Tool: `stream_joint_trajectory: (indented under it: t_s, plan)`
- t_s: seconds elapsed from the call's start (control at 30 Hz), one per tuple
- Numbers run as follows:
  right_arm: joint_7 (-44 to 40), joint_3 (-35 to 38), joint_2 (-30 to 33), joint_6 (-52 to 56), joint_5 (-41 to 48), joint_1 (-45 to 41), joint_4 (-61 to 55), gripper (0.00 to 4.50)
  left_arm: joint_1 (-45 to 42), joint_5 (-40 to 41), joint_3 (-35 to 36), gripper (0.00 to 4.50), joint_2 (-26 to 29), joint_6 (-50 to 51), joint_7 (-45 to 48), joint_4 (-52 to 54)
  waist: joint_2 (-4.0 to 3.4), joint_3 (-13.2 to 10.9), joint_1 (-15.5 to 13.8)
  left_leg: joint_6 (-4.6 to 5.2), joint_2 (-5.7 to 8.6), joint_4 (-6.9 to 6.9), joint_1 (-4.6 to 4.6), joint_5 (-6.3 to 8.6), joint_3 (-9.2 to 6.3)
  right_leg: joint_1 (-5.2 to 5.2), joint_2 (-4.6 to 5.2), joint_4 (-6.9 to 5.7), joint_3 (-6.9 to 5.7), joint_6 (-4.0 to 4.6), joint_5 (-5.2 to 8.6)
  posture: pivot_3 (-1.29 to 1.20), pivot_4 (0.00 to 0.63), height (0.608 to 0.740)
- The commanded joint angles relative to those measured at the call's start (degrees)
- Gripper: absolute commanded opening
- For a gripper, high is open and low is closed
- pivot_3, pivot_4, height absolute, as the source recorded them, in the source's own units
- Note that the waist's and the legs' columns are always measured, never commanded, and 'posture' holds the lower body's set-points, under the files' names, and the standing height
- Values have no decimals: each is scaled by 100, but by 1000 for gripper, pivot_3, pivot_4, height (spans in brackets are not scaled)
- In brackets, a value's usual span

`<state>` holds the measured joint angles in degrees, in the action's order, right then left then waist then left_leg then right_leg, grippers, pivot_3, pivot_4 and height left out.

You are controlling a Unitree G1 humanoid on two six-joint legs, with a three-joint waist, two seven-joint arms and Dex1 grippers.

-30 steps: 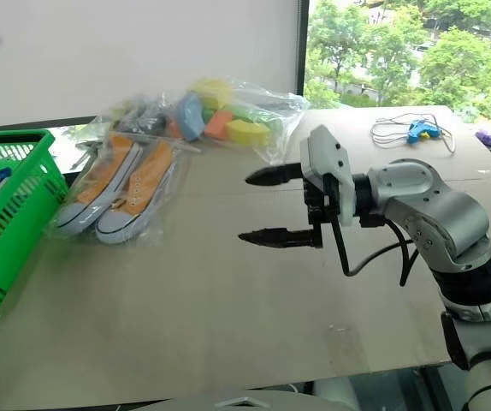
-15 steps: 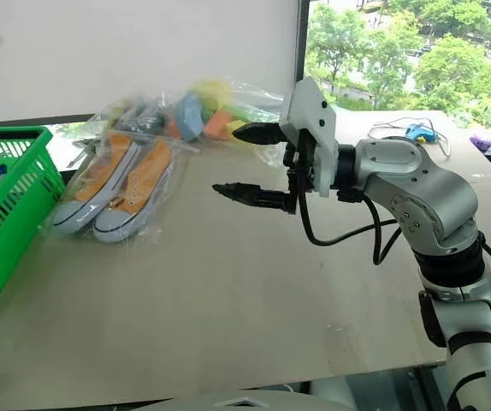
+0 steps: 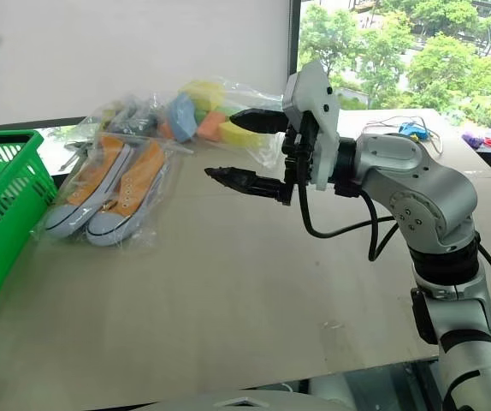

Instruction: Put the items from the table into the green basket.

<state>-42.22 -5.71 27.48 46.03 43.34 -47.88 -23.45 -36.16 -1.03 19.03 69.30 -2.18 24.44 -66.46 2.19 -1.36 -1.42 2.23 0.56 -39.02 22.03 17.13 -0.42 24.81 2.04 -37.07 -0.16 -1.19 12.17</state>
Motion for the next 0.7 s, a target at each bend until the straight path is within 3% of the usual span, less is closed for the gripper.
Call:
stream_joint_trajectory:
  t_s: [0.03, 0.3, 0.4, 0.57, 0.7]
  plan:
    - [61, 236, -27, 26, 110, -238, -18, 4500, -12, 40, -17, 1022, 131, -191, -30, 161, -3, -1, 11, 0, 0, 0, 0, 0, 0, 0, 0, -1, 0, 0, 0, 103, 0, 740]
    - [80, 248, -61, 60, 120, -293, -6, 4500, 58, 148, -9, 1022, 81, -172, -10, 201, -2, -1, 16, 1, 4, 0, -1, 0, -1, 0, 2, -4, -2, 0, 0, 112, 0, 740]
    - [112, 296, -98, 76, 166, -316, 6, 4500, 46, 270, 33, 1757, 72, -63, 99, 196, -2, -1, 20, 0, 4, 0, -2, 0, -2, 0, 2, -7, -2, 0, 0, 108, 0, 740]
    - [155, 296, -117, 62, 158, -310, 5, 4500, -32, 208, -24, 4133, 64, -137, -153, 226, -1, 0, 29, 0, 5, 0, -2, -1, -3, 0, 3, -9, -3, 0, 0, 109, 0, 740]
    - [258, 334, -114, 43, 99, -249, 32, 4500, -262, 267, -19, 4133, -28, -314, -209, 483, 1, 1, 20, 1, 9, 0, -4, 0, -4, 0, 6, -14, -3, 0, 0, 107, 0, 740]
